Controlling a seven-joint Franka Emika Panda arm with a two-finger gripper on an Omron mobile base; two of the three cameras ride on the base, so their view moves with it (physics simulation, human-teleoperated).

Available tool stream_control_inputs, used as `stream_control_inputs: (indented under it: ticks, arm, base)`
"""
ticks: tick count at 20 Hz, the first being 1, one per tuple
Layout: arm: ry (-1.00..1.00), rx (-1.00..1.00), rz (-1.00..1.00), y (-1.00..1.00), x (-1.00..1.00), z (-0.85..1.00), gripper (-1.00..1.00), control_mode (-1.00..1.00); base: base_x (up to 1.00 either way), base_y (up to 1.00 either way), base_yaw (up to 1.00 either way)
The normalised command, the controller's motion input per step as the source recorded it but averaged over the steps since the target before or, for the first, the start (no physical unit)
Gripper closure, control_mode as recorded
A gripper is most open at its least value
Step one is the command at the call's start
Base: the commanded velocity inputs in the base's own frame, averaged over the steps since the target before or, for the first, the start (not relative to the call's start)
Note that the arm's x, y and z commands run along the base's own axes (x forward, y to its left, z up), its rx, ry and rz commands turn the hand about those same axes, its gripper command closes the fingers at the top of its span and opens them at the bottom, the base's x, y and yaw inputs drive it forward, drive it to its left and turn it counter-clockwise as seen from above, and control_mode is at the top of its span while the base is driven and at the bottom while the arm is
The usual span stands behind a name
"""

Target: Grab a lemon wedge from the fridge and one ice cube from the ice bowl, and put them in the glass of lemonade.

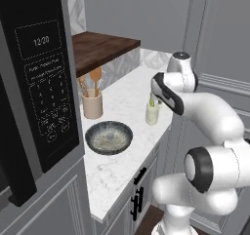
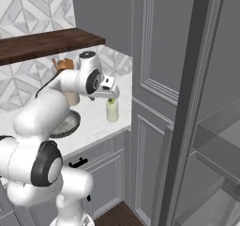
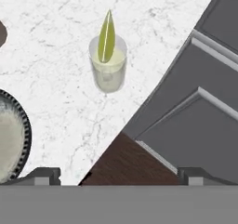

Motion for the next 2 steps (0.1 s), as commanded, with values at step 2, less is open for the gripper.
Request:
stream_control_inputs:
  ticks: [2]
  arm:
    - [0.18, 0.0, 0.0, 0.0, -0.5, 0.38, -1.0, -1.0]
  base:
    - [0.0, 0.0, 0.0]
